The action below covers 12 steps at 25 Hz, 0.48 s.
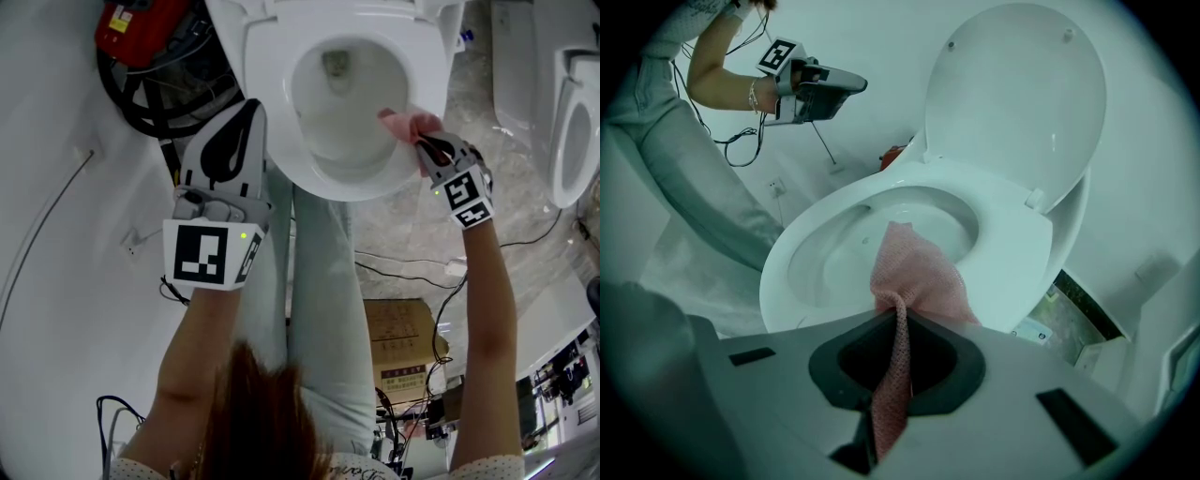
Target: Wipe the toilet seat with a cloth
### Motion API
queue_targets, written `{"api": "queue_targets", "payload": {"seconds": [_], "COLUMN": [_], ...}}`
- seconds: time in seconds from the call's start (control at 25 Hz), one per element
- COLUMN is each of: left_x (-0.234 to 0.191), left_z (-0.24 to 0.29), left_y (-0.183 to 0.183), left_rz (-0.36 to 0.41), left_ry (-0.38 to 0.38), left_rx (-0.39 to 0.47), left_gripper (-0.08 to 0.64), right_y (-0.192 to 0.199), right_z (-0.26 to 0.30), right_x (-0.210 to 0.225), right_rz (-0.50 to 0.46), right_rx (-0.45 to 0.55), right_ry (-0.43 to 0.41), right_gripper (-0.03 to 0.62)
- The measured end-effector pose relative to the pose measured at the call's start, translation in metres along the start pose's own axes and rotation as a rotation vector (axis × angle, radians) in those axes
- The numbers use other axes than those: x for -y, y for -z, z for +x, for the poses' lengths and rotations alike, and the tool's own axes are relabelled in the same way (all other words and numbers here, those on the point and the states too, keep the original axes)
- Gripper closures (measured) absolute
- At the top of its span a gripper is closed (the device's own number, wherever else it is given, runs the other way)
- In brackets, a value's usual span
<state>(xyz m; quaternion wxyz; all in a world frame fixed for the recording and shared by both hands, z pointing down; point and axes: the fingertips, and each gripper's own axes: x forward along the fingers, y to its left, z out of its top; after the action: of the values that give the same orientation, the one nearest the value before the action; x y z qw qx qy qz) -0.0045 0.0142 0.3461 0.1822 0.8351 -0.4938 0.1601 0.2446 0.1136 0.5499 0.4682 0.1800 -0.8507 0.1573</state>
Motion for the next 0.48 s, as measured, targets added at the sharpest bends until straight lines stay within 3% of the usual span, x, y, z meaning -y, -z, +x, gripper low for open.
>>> {"api": "queue_targets", "payload": {"seconds": [0.48], "left_x": [0.0], "left_z": [-0.005], "left_y": [0.003], "left_rz": [-0.004], "left_ry": [-0.01], "left_rx": [0.0], "left_gripper": [0.558], "right_y": [0.006], "right_z": [0.002], "right_x": [-0.013], "right_rz": [0.087], "right_rx": [-0.105], "right_ry": [0.006], "right_gripper": [0.566]}}
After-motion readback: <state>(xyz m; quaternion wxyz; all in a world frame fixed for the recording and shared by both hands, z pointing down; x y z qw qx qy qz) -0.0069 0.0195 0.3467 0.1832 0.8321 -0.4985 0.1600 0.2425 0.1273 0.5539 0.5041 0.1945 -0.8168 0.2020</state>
